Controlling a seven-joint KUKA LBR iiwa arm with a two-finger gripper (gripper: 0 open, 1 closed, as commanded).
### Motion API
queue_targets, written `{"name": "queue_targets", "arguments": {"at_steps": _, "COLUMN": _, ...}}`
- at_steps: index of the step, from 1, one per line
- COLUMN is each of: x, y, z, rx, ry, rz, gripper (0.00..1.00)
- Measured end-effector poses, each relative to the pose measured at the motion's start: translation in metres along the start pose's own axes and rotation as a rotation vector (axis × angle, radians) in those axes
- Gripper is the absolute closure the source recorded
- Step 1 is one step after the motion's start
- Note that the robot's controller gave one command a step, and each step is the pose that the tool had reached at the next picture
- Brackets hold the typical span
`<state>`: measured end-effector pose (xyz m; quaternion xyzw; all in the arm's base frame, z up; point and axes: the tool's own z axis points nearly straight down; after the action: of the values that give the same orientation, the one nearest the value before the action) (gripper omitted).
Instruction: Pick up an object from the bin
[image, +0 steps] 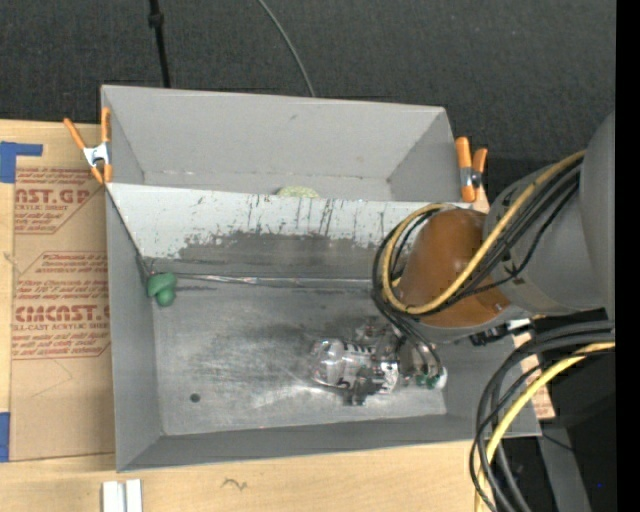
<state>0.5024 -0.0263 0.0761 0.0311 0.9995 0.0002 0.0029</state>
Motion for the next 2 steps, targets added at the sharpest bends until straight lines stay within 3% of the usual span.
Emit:
{"name": "queue_targets", "arguments": {"at_steps": 1, "x": 0.004, "y": -0.002, "z": -0.043, "rx": 0.000, "ry": 0.013, "rz": 0.006, "gripper": 1.00}}
{"name": "queue_targets", "arguments": {"at_steps": 2, "x": 0.006, "y": -0.006, "z": -0.060, "rx": 0.001, "ry": -0.006, "rz": -0.003, "gripper": 1.00}}
